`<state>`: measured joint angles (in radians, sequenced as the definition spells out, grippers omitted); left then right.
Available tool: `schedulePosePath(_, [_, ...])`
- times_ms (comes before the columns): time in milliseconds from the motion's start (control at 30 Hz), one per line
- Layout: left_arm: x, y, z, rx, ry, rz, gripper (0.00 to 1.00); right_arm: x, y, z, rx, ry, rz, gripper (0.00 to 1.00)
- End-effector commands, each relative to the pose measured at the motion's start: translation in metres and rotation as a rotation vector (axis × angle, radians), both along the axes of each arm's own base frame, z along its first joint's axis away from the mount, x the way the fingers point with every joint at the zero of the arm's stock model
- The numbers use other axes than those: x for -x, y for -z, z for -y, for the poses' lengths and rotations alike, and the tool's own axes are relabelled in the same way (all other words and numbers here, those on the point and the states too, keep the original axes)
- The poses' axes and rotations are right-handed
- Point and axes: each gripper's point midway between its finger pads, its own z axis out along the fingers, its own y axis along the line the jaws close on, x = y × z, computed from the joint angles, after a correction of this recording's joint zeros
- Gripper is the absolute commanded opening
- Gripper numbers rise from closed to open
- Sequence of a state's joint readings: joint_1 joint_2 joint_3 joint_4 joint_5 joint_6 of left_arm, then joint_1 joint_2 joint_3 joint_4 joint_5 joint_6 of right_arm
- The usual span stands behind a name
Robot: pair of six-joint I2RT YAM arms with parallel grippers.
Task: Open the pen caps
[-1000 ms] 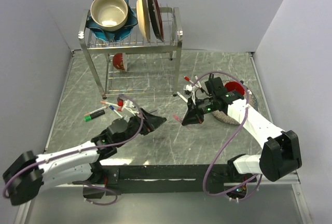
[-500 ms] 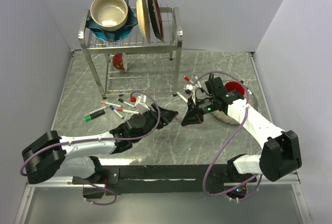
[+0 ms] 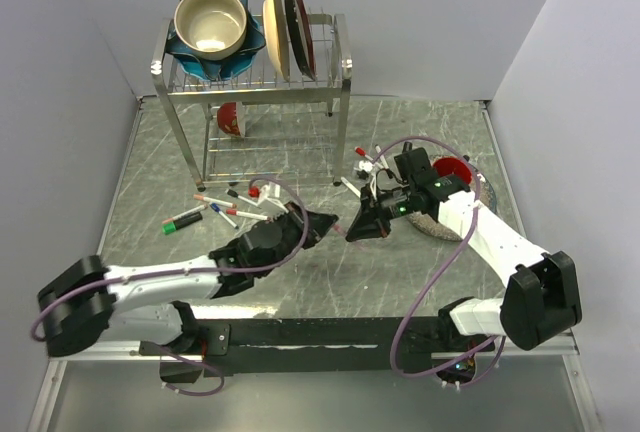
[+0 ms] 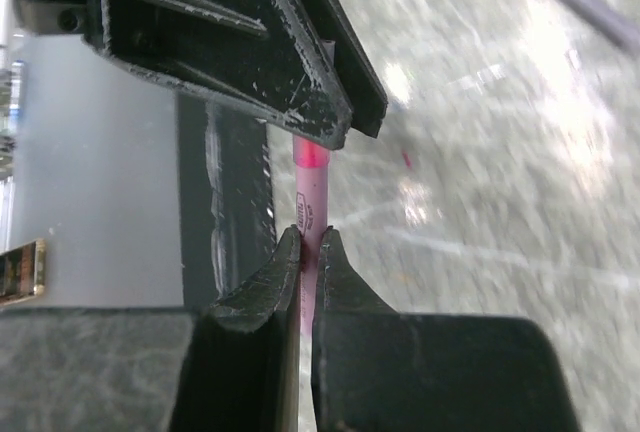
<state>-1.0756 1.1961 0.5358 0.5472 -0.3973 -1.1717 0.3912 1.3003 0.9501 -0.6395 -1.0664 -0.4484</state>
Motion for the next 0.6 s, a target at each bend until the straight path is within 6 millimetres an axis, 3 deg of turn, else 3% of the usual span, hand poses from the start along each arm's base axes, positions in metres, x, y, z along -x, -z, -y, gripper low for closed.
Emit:
schedulePosePath(0, [-0.019,-0.054,-0.079,0.115,-0.308,0.045,0.01,-0.005,0.004,0.005,0.047,0.004,0.053,0.0])
schedulePosePath(67, [-0.024,-0.055,-0.126,0.15,-0.455,0.014,0.01,-0.004,0.009,0.005,0.071,-0.007,0.07,0.0])
schedulePosePath(167, [-0.024,-0.057,-0.16,0.199,-0.524,0.008,0.01,0.001,0.017,0.0,0.109,-0.035,0.091,0.0])
schedulePosePath(267, [-0.023,-0.05,-0.174,0.193,-0.549,-0.009,0.01,0.001,0.025,0.0,0.149,-0.041,0.106,0.0])
schedulePosePath(367, [-0.021,-0.046,-0.174,0.173,-0.521,-0.001,0.01,-0.009,0.032,0.003,0.193,-0.002,0.131,0.0])
schedulePosePath(400, [-0.02,-0.046,-0.172,0.164,-0.508,0.002,0.01,-0.022,0.04,0.01,0.253,0.058,0.169,0.0])
schedulePosePath(500, [-0.015,-0.025,-0.157,0.066,-0.418,-0.023,0.01,-0.043,0.057,0.021,0.339,0.171,0.192,0.0])
schedulePosePath(567, [-0.008,0.0,-0.143,-0.01,-0.327,-0.053,0.01,-0.054,0.071,0.028,0.404,0.226,0.186,0.0])
